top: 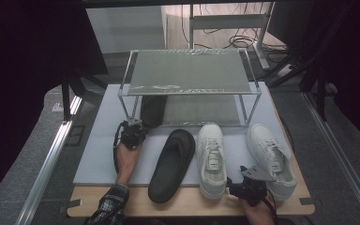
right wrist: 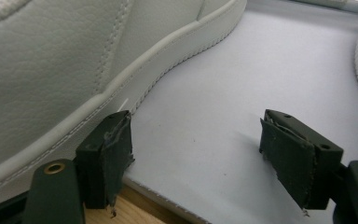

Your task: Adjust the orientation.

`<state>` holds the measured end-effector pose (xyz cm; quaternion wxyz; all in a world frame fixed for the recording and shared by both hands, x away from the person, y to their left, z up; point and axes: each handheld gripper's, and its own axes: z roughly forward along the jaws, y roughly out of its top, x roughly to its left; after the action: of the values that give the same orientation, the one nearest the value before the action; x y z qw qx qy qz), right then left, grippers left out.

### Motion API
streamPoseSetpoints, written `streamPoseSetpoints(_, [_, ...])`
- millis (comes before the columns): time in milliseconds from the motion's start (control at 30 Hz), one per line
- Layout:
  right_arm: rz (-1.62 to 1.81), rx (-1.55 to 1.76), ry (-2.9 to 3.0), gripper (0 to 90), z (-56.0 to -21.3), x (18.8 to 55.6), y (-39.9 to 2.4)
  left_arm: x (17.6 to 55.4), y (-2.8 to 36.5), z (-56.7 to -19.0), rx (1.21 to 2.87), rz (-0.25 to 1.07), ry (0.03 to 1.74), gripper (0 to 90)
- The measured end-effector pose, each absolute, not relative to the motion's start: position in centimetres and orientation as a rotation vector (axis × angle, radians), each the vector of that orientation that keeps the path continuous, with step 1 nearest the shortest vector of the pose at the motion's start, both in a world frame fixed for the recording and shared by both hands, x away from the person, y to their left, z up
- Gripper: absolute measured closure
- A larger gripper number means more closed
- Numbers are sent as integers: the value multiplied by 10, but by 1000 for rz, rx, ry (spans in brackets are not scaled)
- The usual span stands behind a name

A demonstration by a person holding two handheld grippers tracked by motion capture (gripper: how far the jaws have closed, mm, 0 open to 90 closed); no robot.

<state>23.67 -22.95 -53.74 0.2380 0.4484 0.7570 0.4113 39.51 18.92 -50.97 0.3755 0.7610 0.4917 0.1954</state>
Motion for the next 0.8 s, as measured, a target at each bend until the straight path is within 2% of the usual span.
streamPoseSetpoints(133, [1124,1228,2076,250,-537,237,-230,386,191,-506,1942,438,1225,893])
streamPoseSetpoints(800, [1125,1231,2075,250,-537,237,-229,312,188,-478,1965,339,1042,895])
